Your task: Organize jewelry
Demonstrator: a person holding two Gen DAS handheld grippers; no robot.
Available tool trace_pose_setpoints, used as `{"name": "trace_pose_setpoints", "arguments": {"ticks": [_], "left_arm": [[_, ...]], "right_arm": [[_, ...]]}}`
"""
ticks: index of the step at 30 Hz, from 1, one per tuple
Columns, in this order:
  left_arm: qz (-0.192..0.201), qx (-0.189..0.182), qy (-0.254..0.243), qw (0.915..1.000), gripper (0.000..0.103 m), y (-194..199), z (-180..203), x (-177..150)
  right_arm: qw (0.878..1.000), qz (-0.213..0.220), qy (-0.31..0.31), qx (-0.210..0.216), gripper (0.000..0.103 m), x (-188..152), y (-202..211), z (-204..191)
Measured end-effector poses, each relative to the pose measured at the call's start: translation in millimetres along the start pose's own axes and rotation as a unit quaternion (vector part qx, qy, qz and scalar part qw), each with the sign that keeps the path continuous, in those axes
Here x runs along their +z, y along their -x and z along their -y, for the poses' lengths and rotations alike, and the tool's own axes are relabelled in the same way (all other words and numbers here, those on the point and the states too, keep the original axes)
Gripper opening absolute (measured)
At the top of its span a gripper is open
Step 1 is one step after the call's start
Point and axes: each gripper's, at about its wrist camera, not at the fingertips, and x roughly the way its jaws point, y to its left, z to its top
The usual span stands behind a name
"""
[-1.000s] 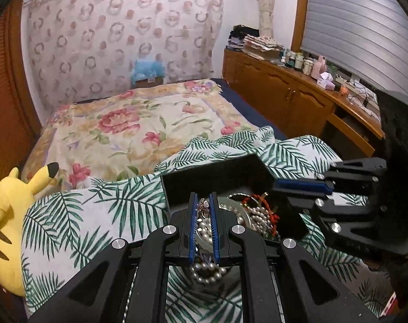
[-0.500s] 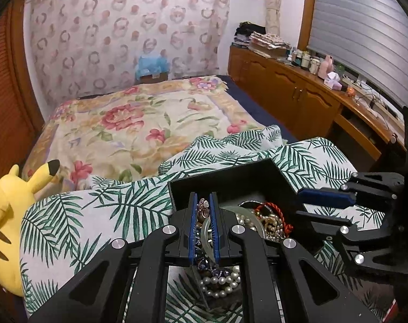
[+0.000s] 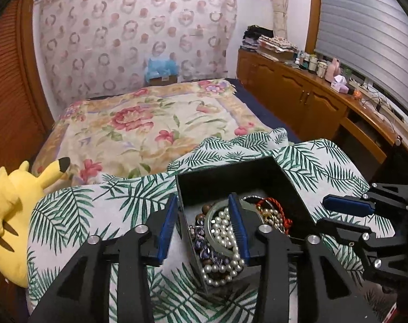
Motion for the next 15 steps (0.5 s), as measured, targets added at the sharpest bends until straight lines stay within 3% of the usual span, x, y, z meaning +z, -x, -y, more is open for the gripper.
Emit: {"name": "trace_pose_setpoints", "arguments": {"ticks": [5,7,12,15], "left_arm": [[0.009,0.005,0.005,0.9999,0.066,18.0,3.0,-11.7],[0.014,0.012,0.008,0.9998,0.081,27.1,4.2,-18.7],[0.021,0.021,0.016,0.9994,0.093,47.9,3.1,-36.6],[0.023,0.024,0.019,0.9993,0.095,58.3,3.8,-47.5]], "right_arm": [[1.0,0.01,-0.005,-0.014,0.029,-8.8,15.8,-3.3],[1.0,0.013,-0.009,-0.02,0.029,-14.0,22.0,-5.8],[0.999,0.023,-0.019,-0.034,0.043,-26.7,35.2,-11.5],[0.998,0.026,-0.024,-0.043,0.05,-34.5,41.5,-15.4]]}}
